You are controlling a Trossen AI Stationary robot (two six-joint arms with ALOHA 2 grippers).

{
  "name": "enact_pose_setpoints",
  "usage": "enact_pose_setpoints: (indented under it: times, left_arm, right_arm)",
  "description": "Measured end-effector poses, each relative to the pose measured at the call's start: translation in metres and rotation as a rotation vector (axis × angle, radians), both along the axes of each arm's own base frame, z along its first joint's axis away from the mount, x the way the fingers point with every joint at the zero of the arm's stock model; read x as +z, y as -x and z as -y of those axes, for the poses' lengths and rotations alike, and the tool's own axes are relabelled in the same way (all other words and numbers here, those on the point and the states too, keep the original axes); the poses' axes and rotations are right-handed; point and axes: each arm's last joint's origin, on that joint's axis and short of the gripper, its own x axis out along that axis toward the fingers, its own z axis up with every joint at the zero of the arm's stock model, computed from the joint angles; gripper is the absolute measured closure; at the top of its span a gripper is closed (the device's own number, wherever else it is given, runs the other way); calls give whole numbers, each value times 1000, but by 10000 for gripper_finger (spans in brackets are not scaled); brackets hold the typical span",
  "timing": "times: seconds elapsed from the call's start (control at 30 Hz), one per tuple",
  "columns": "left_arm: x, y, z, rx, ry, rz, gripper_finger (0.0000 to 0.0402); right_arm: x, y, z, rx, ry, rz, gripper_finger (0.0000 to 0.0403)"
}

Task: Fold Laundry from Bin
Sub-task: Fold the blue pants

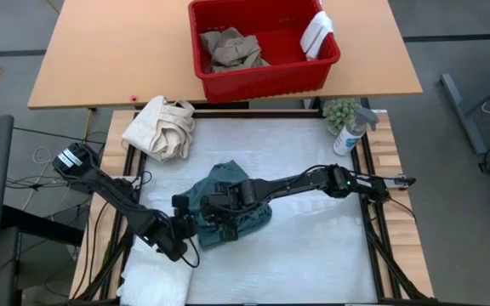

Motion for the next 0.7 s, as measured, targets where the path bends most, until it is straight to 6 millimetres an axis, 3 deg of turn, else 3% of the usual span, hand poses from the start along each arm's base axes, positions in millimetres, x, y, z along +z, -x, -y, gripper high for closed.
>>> enact_pose_setpoints:
  times: [0.17, 0.37, 0.7]
  left_arm:
    - [-9, -4, 0, -20, 85, 22, 316]
    - [-3, -2, -9, -5, -2, -59, 388]
    - [27, -7, -34, -46, -215, -144, 400]
  right_arm:
    - [0, 0, 1, -1, 1, -6, 379]
    - [1, 1, 0, -10, -3, -10, 379]
    - [25, 19, 7, -115, 62, -23, 381]
